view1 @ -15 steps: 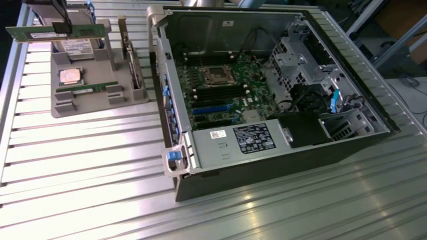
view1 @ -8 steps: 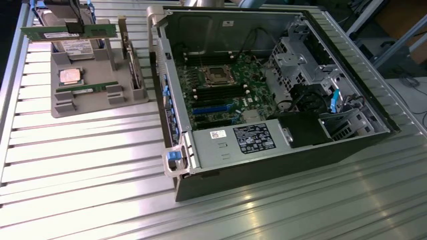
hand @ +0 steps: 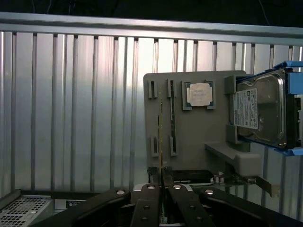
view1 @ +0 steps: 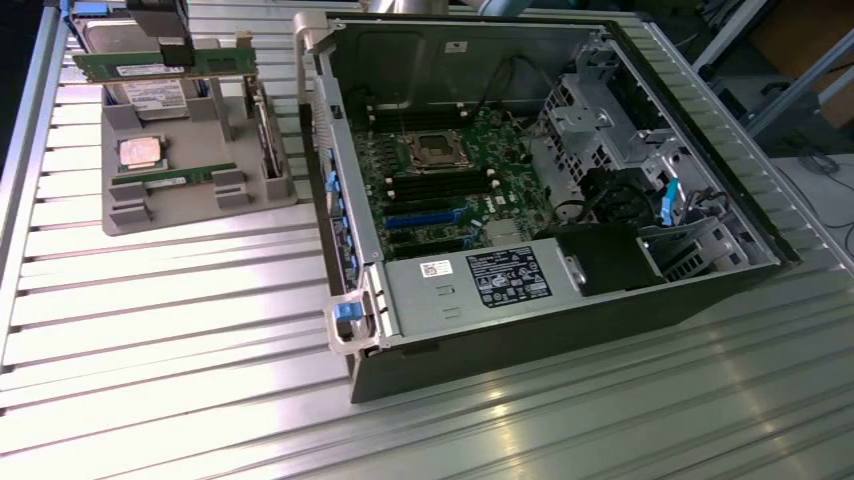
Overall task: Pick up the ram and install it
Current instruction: 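Pick up the ram and move it above insertion slot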
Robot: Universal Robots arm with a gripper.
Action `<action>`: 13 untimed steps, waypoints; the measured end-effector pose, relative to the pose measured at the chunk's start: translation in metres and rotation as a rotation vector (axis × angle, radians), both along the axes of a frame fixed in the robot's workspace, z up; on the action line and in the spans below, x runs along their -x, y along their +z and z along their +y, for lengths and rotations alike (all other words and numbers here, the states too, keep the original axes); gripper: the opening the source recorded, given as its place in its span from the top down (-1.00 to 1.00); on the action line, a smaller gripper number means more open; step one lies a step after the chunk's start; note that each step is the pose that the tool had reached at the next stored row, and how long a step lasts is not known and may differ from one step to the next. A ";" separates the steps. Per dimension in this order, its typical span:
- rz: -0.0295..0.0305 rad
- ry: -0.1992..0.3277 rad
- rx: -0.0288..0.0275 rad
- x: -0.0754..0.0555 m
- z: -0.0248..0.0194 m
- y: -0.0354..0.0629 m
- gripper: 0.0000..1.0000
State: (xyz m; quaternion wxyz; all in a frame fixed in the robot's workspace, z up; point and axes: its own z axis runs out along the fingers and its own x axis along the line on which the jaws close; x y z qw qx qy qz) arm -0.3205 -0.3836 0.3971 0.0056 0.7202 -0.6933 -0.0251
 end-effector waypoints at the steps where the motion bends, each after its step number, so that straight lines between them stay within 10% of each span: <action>1: 0.0000 0.000 0.0000 -0.002 0.0000 0.0000 0.74; 13: 0.0000 0.000 0.0000 -0.026 0.0000 0.0000 0.74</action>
